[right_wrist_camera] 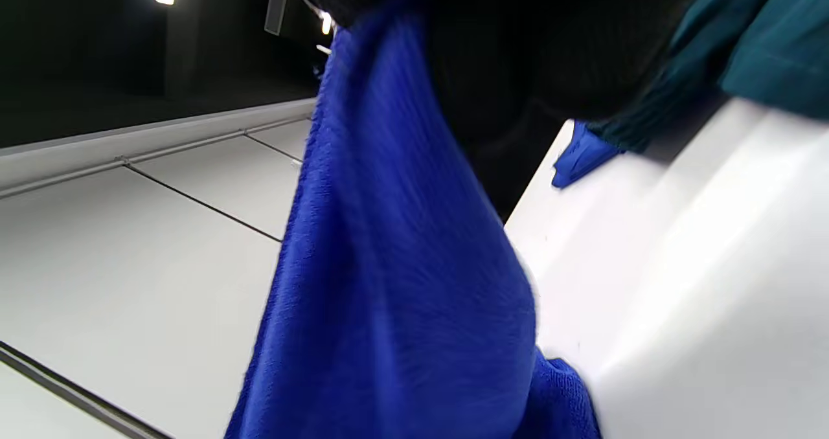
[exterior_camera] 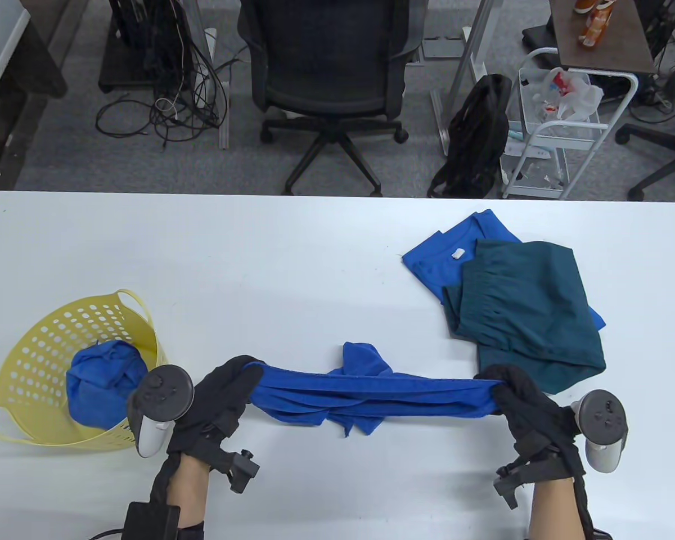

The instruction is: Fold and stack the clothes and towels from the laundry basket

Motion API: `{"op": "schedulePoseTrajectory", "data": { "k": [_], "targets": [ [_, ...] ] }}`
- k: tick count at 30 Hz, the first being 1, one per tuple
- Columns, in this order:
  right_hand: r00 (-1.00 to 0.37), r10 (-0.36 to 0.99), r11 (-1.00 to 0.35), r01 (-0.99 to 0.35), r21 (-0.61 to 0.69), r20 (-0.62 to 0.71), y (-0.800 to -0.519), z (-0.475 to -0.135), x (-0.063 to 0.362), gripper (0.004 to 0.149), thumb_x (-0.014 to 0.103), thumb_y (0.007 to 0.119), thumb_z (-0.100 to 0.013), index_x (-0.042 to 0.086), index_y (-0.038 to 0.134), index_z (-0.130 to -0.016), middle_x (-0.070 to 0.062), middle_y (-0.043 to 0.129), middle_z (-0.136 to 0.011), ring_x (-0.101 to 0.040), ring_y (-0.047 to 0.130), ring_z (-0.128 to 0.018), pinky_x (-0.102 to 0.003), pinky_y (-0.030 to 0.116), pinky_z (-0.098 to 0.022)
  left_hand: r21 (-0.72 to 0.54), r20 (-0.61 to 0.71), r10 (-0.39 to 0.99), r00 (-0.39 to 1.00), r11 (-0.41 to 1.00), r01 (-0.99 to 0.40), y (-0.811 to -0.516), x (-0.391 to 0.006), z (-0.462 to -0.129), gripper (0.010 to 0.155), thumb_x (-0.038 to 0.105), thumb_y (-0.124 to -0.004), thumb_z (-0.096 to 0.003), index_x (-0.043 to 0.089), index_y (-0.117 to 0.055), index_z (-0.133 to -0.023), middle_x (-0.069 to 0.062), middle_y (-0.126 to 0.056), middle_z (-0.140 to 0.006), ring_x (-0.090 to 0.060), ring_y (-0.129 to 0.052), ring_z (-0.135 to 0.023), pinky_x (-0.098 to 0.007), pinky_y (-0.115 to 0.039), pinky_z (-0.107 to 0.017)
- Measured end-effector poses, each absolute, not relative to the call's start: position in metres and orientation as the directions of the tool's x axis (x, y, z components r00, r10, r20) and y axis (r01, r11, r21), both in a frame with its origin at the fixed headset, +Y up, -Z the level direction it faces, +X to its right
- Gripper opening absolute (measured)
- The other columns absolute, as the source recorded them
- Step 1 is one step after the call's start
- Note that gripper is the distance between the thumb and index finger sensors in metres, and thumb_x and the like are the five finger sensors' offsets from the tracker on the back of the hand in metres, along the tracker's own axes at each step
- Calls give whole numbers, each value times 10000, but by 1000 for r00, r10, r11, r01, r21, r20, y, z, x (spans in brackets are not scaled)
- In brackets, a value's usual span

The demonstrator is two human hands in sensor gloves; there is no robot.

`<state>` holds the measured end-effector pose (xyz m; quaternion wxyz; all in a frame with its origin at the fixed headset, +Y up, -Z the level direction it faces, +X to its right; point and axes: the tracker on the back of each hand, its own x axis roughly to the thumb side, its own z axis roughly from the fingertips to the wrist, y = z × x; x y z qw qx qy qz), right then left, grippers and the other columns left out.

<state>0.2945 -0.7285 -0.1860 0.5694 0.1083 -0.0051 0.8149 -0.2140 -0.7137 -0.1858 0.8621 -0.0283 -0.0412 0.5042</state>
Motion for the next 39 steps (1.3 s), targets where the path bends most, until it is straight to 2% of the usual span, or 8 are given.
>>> {"op": "schedulePoseTrajectory", "data": {
  "k": [10,16,21,23,27,30,34,39],
  "targets": [
    [-656,735,-672,-739,51,169,-716,-178,297,539,146,764,-582,96,621,-1099,-181,792,-922,-239,890,-638,-582,761,-618,79,-54,727,684,686,-723,-714,-207,-182,440,501,-565,-696,173,-831,-819,14,-947,-579,-95,-965,-384,-435,-877,-455],
    [-857,515,-841,-503,-199,-11,-710,-170,299,378,321,800,-556,186,808,-910,-89,901,-744,-154,921,-456,-478,828,-507,79,-59,720,691,693,-716,-715,-207,-184,452,486,-655,-674,178,-774,-983,33,-956,-616,-88,-987,-418,-424,-884,-475],
    [-769,635,-726,-563,-395,-71,-704,-163,307,366,272,784,-572,157,817,-917,-142,891,-795,-141,938,-442,-417,864,-420,113,-44,678,734,733,-670,-705,-205,-183,458,461,-811,-556,279,-833,-975,-90,-860,-954,-230,-948,-720,-490,-818,-577],
    [-699,713,-669,-658,-345,-48,-693,-164,309,371,254,748,-593,132,790,-941,-160,881,-830,-30,940,-348,-290,910,-312,120,-94,549,830,834,-538,-688,-203,-181,469,493,-814,-534,296,-847,-958,-100,-853,-971,-163,-951,-604,-326,-859,-435],
    [-167,980,-177,-981,-84,-109,-674,-194,314,400,133,649,-641,-40,660,-1001,-340,844,-864,-50,1010,-362,-279,964,-281,-37,-178,809,560,563,-826,-662,-201,-208,461,349,-733,-632,152,-752,-1048,-169,-890,-965,-35,-1052,-386,-168,-911,-231],
    [-383,870,-411,-911,-27,-309,-660,-238,305,401,117,631,-634,-42,642,-1002,-357,820,-886,-270,1031,-630,-431,950,-447,-23,-280,819,502,517,-856,-650,-200,-259,469,285,-704,-640,84,-696,-1064,-228,-852,-980,-144,-1110,-574,-156,-969,-328],
    [-407,910,-381,-897,-223,82,-620,-264,284,397,129,612,-613,30,630,-997,-331,634,-1058,-352,867,-864,-571,720,-642,319,-19,843,538,515,-796,-610,-193,-296,458,286,-657,-614,179,-626,-1059,-156,-757,-1064,-200,-1013,-842,-247,-939,-587],
    [-353,830,-229,-922,-313,432,-567,-254,279,394,157,617,-607,93,632,-996,-257,620,-1092,-328,847,-905,-589,650,-684,467,388,713,584,394,-792,-552,-201,-285,455,328,-630,-599,297,-565,-1048,-50,-652,-1132,-160,-908,-964,-263,-857,-690]
  ]
}}
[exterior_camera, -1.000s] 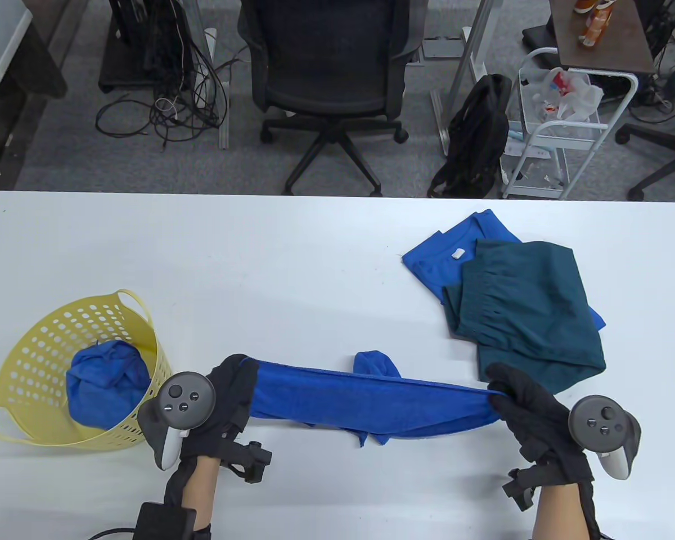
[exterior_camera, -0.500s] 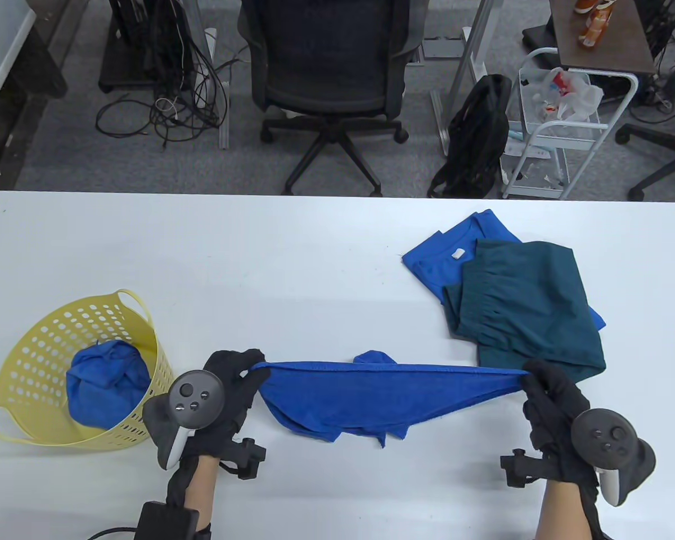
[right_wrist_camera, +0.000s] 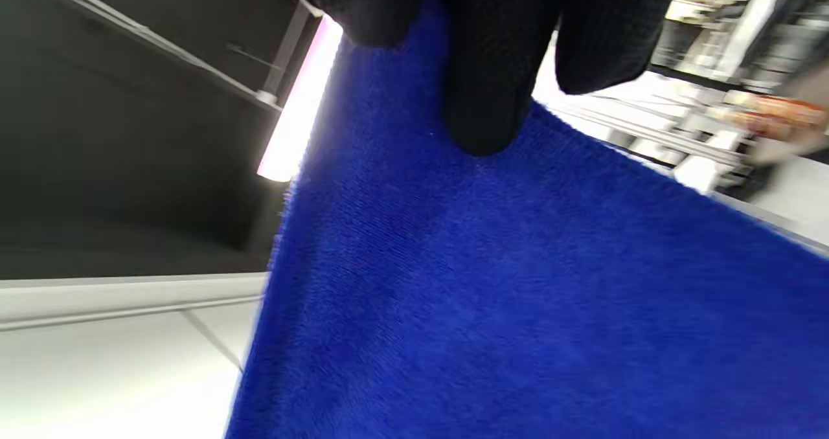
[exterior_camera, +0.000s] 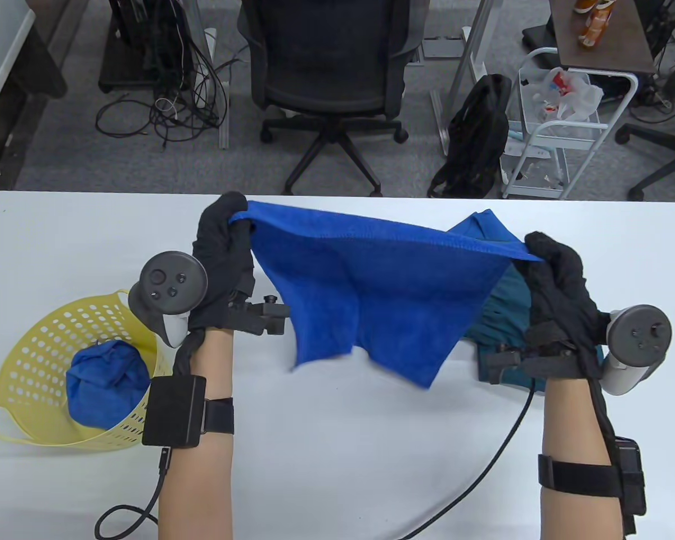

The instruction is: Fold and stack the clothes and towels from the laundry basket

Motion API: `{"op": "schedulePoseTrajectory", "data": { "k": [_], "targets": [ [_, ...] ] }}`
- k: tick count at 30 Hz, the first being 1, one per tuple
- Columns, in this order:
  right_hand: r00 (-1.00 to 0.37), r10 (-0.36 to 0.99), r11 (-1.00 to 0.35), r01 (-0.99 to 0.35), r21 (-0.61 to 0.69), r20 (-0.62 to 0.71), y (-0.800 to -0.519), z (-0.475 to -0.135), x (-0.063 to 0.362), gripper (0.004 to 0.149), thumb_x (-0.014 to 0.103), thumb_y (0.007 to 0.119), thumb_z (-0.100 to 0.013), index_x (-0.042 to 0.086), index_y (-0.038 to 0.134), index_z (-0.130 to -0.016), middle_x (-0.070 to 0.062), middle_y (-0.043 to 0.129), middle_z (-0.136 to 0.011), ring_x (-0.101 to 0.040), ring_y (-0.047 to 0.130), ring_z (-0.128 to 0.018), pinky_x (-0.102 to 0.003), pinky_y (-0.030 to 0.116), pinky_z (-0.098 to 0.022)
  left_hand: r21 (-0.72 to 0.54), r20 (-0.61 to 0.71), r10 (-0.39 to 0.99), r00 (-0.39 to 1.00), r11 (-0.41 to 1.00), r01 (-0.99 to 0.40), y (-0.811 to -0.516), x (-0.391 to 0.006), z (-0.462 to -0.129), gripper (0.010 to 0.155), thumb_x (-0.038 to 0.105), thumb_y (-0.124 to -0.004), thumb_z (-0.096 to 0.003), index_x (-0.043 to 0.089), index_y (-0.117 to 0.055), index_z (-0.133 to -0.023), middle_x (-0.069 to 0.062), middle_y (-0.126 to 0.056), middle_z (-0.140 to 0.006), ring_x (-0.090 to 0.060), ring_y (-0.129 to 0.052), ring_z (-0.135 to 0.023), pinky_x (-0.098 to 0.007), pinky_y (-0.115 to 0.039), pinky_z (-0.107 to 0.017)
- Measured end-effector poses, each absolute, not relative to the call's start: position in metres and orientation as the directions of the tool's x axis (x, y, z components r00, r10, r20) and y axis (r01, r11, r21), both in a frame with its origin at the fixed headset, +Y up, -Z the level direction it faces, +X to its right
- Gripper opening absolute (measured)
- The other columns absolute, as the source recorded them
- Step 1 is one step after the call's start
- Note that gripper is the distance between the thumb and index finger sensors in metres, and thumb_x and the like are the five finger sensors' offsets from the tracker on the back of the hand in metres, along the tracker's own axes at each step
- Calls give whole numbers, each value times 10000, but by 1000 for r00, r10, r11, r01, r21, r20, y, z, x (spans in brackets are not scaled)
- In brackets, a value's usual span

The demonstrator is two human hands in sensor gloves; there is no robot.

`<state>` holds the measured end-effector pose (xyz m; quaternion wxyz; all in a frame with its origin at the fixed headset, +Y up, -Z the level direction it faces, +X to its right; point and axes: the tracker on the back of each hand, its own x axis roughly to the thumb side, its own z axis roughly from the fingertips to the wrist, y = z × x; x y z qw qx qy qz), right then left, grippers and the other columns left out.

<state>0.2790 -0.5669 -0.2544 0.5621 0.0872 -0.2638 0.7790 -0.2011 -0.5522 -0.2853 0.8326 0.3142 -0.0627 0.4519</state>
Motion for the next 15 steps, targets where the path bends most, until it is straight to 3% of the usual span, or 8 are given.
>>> {"op": "schedulePoseTrajectory", "data": {
  "k": [3,7,11,13,15],
  "targets": [
    [-341,775,-219,-935,-280,531,-564,-237,286,396,172,619,-611,116,629,-1002,-233,611,-1107,-318,836,-924,-598,613,-702,475,489,624,610,396,-786,-552,-204,-255,459,324,-636,-597,289,-565,-1049,-62,-638,-1138,-181,-888,-976,-286,-840,-698],
    [-333,778,-283,-943,-175,533,-599,-209,294,398,186,637,-624,104,646,-1014,-246,623,-1105,-340,844,-915,-625,605,-698,448,486,586,648,470,-761,-593,-207,-211,466,325,-638,-602,273,-562,-1059,-83,-626,-1146,-204,-872,-989,-309,-829,-704],
    [-528,760,-516,-845,-140,379,-658,-181,305,402,237,665,-637,94,682,-1012,-232,730,-1045,-375,874,-830,-648,694,-639,282,315,676,667,604,-745,-667,-207,-177,474,346,-636,-614,229,-590,-1070,-127,-665,-1129,-237,-904,-952,-345,-843,-678],
    [-541,764,-537,-835,-118,352,-681,-175,310,398,268,677,-635,109,703,-999,-214,684,-1087,-417,778,-906,-688,643,-651,186,229,683,694,669,-720,-695,-206,-167,470,360,-639,-617,220,-626,-1065,-140,-727,-1091,-254,-949,-882,-370,-870,-627],
    [-477,808,-470,-876,-109,347,-701,-175,315,401,291,711,-623,66,752,-953,-278,560,-1145,-532,609,-996,-747,558,-660,146,167,657,736,721,-677,-711,-206,-161,468,379,-632,-623,204,-654,-1057,-136,-788,-1036,-275,-968,-805,-383,-874,-580]
  ]
}}
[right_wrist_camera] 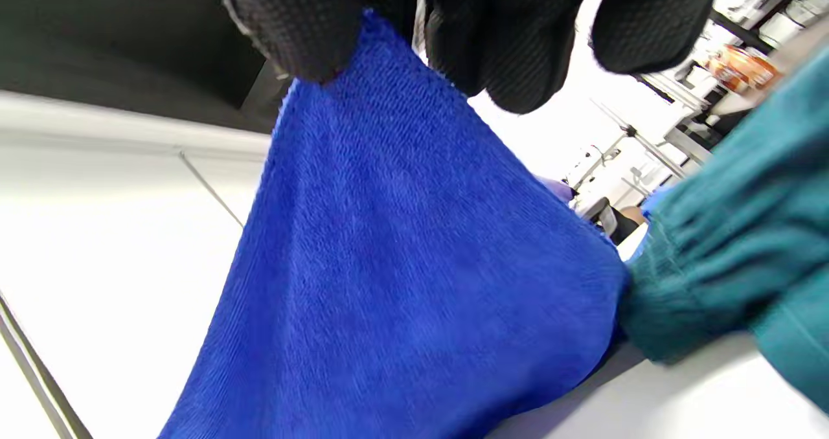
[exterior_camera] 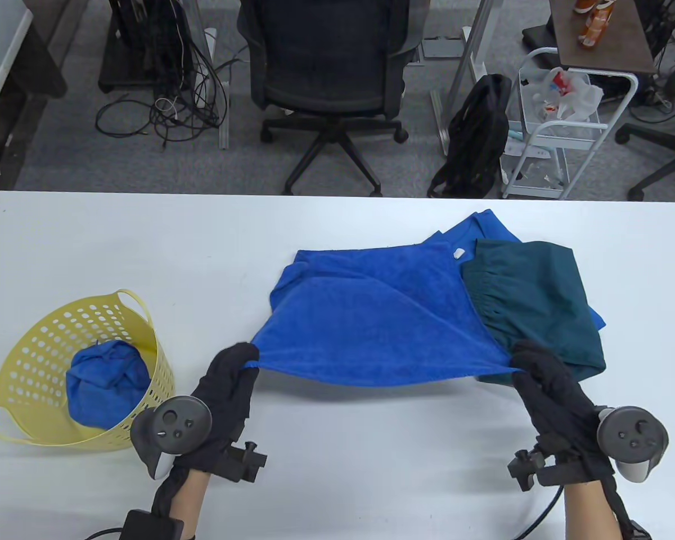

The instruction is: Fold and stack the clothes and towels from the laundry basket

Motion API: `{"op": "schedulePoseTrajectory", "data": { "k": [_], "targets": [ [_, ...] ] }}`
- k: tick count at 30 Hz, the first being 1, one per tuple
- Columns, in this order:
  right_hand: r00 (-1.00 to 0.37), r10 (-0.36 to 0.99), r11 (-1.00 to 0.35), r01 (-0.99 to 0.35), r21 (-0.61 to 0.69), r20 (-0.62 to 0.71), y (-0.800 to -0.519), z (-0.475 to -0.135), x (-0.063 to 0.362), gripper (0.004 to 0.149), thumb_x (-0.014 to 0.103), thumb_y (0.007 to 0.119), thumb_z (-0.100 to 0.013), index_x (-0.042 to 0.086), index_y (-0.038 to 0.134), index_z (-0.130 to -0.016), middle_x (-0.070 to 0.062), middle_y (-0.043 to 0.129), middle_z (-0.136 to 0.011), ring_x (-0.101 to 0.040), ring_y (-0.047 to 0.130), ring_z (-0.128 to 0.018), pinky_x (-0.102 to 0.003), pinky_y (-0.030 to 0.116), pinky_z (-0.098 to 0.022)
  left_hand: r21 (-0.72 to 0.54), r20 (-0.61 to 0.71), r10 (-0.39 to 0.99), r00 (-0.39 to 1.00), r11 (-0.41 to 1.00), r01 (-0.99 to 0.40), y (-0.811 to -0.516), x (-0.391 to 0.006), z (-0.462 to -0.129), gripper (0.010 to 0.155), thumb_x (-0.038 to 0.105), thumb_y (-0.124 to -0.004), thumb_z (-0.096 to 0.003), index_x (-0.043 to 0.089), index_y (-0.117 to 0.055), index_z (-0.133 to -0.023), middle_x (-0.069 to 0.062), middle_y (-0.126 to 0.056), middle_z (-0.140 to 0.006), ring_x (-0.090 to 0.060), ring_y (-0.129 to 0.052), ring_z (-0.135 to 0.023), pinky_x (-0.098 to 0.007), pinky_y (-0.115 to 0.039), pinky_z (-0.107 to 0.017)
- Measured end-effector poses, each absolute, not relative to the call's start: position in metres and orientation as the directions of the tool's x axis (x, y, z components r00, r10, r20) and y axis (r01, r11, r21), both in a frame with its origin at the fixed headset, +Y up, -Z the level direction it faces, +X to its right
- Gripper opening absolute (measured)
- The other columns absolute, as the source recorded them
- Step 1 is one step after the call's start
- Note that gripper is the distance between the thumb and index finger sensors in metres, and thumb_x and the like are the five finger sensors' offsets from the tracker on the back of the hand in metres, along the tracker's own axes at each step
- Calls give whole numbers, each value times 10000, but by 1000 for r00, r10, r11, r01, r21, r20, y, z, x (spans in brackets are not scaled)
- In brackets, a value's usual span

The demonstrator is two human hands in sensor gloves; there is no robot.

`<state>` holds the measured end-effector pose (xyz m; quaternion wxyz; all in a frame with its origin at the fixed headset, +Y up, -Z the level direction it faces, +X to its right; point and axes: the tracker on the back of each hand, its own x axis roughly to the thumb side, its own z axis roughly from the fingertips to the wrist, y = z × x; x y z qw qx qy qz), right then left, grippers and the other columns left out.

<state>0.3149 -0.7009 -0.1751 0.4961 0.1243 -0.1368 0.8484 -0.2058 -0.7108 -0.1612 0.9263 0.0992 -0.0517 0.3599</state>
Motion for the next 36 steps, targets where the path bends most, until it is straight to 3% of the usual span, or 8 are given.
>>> {"op": "schedulePoseTrajectory", "data": {
  "k": [3,8,13,17,21,25,28,36],
  "targets": [
    [-382,867,-398,-917,-16,321,-720,-178,320,402,293,718,-622,58,741,-947,-298,435,-1182,-562,431,-1060,-748,428,-690,71,125,649,750,748,-659,-722,-204,-159,465,395,-605,-633,176,-669,-1038,-161,-762,-1043,-318,-929,-822,-417,-843,-599],
    [-240,912,-285,-954,93,334,-730,-180,322,397,283,719,-621,39,746,-934,-253,566,-1148,-486,666,-1007,-635,555,-722,-27,196,709,678,695,-719,-728,-202,-159,453,419,-583,-656,140,-699,-994,-290,-480,-1210,-563,-565,-1082,-673,-612,-722],
    [-328,905,-371,-920,127,272,-730,-179,320,390,300,713,-633,64,756,-941,-249,751,-1024,-309,954,-682,-509,817,-543,31,159,726,669,673,-739,-724,-209,-157,452,442,-638,-662,113,-755,-949,-246,-659,-1136,-386,-869,-895,-488,-802,-634],
    [-360,919,-391,-883,260,159,-715,-186,309,379,284,736,-648,63,781,-952,-272,781,-996,-348,941,-656,-513,813,-500,-48,-2,454,891,890,-453,-694,-205,-158,439,458,-715,-663,198,-801,-1006,-249,-732,-1118,-350,-933,-773,-421,-843,-549],
    [-852,517,-839,-524,148,-83,-691,-244,280,374,280,758,-630,89,808,-947,-314,702,-1047,-349,910,-653,-455,832,-452,-265,-252,75,965,954,-144,-682,-174,-226,467,435,-716,-648,244,-765,-1072,-221,-862,-1013,-114,-1034,-440,-215,-894,-313],
    [-686,641,-700,-706,106,-344,-657,-307,270,407,201,620,-640,57,628,-1020,-321,679,-1038,-157,1025,-562,-259,953,-384,-143,-482,535,694,734,-664,-671,-188,-319,448,324,-708,-619,223,-715,-1056,-176,-848,-1022,-67,-1113,-510,-142,-979,-323],
    [-437,899,-412,-857,-310,15,-611,-319,265,403,153,639,-609,22,650,-990,-358,603,-1068,-324,902,-834,-470,845,-586,293,-166,891,422,453,-842,-625,-200,-345,449,310,-680,-603,235,-670,-1046,-181,-766,-1078,-200,-1010,-844,-229,-952,-564],
    [-275,769,-202,-961,-190,577,-550,-281,276,401,198,636,-602,145,638,-1000,-197,528,-1154,-272,760,-983,-561,575,-732,404,423,774,471,304,-863,-560,-216,-295,453,330,-656,-593,289,-615,-1043,-121,-585,-1179,-216,-817,-1030,-304,-819,-708]
  ]
}}
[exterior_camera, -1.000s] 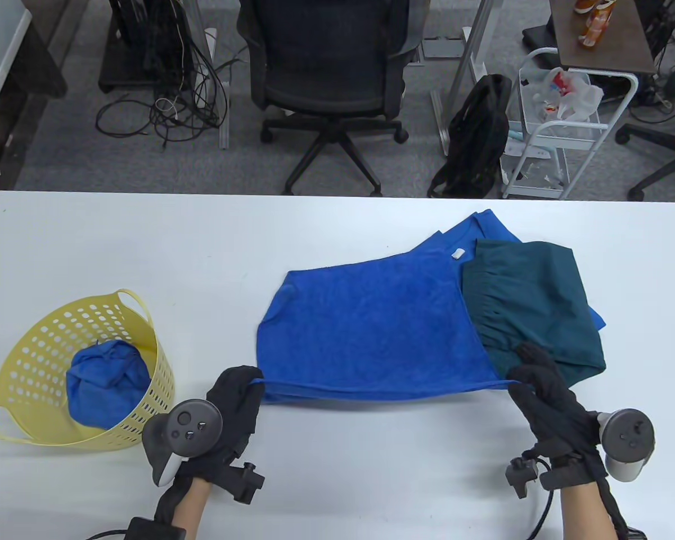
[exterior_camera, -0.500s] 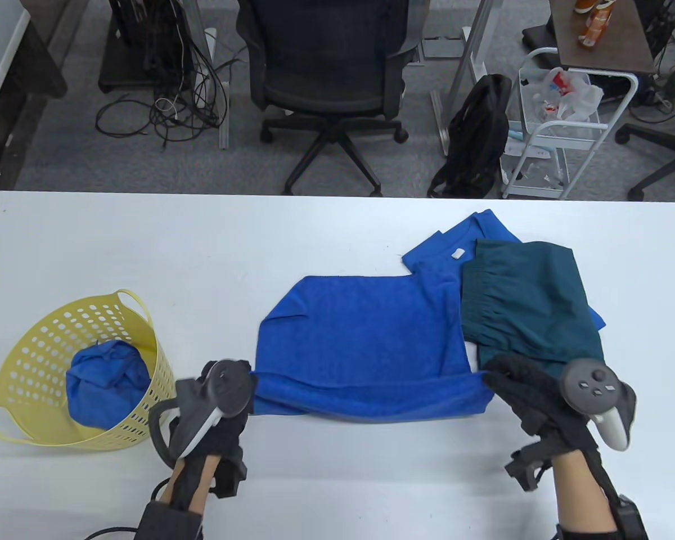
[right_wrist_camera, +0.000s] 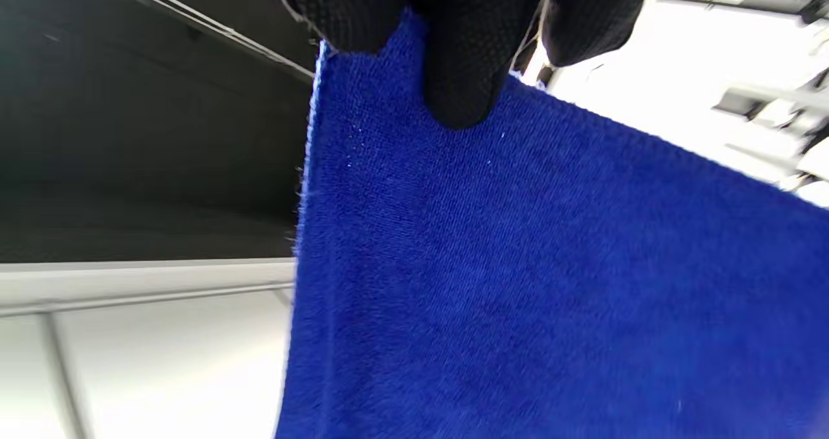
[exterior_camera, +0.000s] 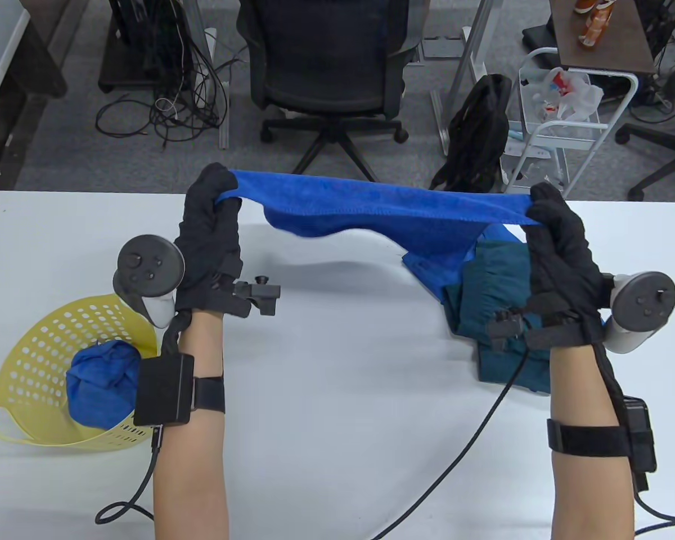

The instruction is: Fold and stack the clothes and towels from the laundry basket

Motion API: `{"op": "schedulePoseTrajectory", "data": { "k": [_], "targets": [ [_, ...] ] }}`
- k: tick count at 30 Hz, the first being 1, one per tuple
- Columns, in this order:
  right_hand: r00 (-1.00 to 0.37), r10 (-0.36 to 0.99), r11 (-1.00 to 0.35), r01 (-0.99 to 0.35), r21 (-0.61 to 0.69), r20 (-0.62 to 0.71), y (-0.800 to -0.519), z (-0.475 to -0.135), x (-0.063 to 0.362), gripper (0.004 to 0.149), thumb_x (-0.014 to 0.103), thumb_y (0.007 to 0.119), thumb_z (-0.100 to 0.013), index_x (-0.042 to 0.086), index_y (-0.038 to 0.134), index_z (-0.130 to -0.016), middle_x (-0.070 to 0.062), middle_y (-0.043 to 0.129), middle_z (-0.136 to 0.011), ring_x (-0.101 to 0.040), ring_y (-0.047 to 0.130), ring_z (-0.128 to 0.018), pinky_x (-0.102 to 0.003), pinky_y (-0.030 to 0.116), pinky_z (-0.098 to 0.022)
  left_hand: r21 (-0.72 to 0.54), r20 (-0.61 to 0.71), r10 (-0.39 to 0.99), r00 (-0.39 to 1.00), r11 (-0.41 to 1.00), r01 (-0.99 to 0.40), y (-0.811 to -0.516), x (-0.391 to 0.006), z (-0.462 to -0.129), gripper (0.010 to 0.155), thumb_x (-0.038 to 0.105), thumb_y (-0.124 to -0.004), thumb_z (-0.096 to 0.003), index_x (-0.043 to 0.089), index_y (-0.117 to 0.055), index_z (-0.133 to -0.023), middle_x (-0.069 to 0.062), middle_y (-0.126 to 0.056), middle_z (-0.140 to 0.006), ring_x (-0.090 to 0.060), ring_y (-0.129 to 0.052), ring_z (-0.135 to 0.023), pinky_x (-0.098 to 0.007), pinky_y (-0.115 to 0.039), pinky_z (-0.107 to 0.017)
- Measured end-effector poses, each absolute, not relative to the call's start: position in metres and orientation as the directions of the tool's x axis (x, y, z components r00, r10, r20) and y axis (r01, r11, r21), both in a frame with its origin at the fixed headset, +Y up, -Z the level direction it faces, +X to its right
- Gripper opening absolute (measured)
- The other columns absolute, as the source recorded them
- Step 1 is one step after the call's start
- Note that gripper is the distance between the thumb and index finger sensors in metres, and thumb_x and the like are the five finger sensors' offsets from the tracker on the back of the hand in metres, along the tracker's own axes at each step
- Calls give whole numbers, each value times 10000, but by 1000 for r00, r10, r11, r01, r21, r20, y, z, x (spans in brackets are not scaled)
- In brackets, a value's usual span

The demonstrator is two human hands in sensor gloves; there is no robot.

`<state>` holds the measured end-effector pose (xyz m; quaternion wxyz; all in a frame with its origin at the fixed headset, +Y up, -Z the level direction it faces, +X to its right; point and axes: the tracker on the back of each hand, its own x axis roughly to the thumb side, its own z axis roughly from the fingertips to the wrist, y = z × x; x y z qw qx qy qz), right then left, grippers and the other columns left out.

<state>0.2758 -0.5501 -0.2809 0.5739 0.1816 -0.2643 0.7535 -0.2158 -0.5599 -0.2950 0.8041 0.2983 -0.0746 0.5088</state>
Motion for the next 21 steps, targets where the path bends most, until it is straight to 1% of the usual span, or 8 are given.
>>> {"op": "schedulePoseTrajectory", "data": {
  "k": [3,7,10,12,14,16,19,21],
  "targets": [
    [-300,768,-280,-952,-124,566,-575,-256,285,401,209,640,-611,154,643,-1008,-180,533,-1165,-318,737,-1001,-594,560,-732,389,389,754,529,387,-836,-585,-217,-258,454,327,-654,-601,268,-619,-1049,-134,-576,-1184,-236,-805,-1036,-321,-809,-713],
    [-449,796,-466,-883,-63,406,-645,-220,293,406,232,659,-633,131,659,-1027,-205,597,-1151,-444,736,-983,-701,609,-678,280,243,767,595,532,-799,-654,-213,-215,468,323,-658,-612,225,-618,-1067,-178,-576,-1181,-284,-799,-1030,-358,-803,-709],
    [-505,786,-528,-849,-38,356,-688,-198,295,411,250,681,-628,88,692,-1006,-246,554,-1165,-554,588,-1020,-773,534,-657,159,169,741,650,630,-760,-699,-209,-194,476,332,-661,-611,218,-631,-1072,-183,-598,-1180,-352,-800,-1021,-440,-796,-703],
    [-475,809,-514,-857,25,348,-712,-186,299,411,268,684,-628,76,703,-992,-259,494,-1185,-590,477,-1041,-789,472,-660,74,95,718,690,686,-724,-725,-210,-178,474,364,-652,-610,240,-648,-1067,-211,-626,-1172,-387,-819,-996,-487,-798,-683],
    [-424,836,-470,-881,57,349,-724,-182,302,406,281,706,-622,65,733,-965,-268,494,-1184,-574,463,-1053,-775,451,-672,33,64,692,719,718,-695,-735,-212,-168,475,391,-623,-619,225,-652,-1062,-241,-631,-1162,-415,-816,-975,-515,-780,-677],
    [-395,854,-448,-889,92,339,-729,-180,306,404,299,717,-620,67,740,-950,-258,485,-1186,-545,462,-1065,-745,439,-694,23,81,688,721,722,-692,-738,-214,-160,468,408,-605,-632,195,-671,-1044,-266,-599,-1172,-463,-764,-994,-552,-741,-689],
    [-326,878,-386,-915,118,351,-733,-180,307,400,314,743,-611,61,760,-921,-246,535,-1166,-519,541,-1048,-694,472,-711,21,122,720,683,686,-727,-736,-215,-153,462,407,-598,-647,138,-699,-1009,-272,-569,-1188,-498,-702,-1038,-609,-700,-702],
    [-263,907,-335,-924,186,329,-738,-182,305,401,313,738,-619,50,754,-922,-258,559,-1152,-514,627,-1017,-661,523,-718,10,145,765,628,633,-774,-736,-216,-152,461,425,-590,-661,113,-716,-976,-265,-569,-1191,-494,-705,-1042,-598,-704,-709]
  ]
}}
